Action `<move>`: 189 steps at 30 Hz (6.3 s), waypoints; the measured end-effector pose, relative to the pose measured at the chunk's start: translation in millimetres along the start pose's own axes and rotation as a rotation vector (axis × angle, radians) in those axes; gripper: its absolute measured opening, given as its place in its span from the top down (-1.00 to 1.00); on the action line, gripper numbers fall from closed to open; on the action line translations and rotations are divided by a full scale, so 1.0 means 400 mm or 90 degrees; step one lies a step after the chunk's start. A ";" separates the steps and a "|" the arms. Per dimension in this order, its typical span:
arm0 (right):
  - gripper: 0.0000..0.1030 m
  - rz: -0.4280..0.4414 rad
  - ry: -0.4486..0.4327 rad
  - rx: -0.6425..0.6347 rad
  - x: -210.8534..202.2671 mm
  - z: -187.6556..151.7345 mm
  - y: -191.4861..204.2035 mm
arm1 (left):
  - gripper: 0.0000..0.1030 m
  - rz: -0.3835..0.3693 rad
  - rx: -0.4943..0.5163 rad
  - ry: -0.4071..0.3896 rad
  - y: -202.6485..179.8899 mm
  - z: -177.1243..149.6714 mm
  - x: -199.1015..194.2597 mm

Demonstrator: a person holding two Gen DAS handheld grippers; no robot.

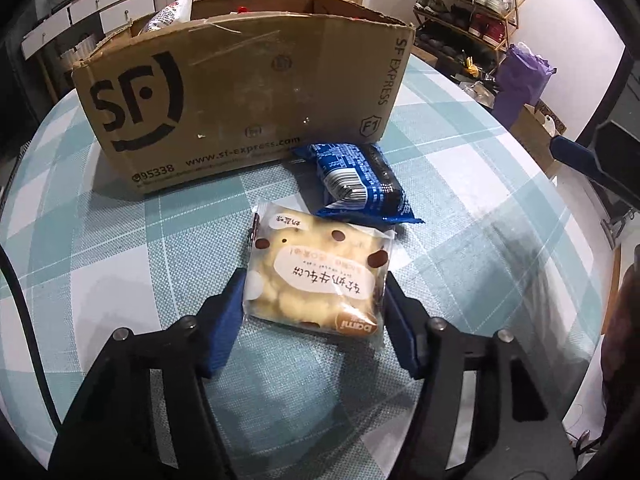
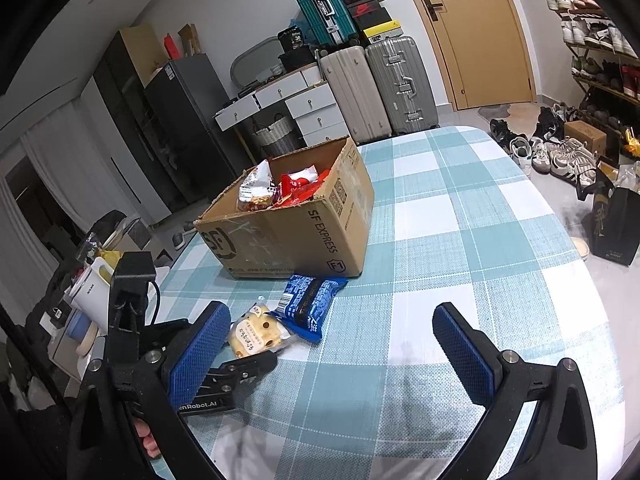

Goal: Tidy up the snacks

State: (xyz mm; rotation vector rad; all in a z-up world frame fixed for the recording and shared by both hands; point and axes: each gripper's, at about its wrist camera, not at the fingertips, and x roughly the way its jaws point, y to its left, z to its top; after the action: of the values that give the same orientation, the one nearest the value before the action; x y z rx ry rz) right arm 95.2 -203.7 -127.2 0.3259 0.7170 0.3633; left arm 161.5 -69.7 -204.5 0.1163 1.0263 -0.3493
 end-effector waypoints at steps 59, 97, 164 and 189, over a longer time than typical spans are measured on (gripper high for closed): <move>-0.30 -0.121 0.161 -0.119 0.437 0.001 0.167 | -0.20 0.045 -0.191 -0.103 0.341 -0.140 -0.303; 0.14 0.048 0.057 -0.110 0.149 0.091 0.192 | -0.20 0.016 -0.136 -0.180 0.243 -0.016 -0.449; -0.63 0.060 -0.022 -0.094 0.269 0.511 0.130 | -0.64 -0.001 -0.140 -0.125 0.319 0.503 -0.210; -0.92 0.052 -0.132 -0.115 0.018 0.414 0.158 | -0.98 0.088 -0.125 -0.319 0.263 0.322 -0.522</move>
State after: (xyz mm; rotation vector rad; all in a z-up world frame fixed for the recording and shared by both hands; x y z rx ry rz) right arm 200.6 -171.6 12.0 0.2186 0.4644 0.4617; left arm 204.3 44.0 33.3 -0.0759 0.5472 -0.1384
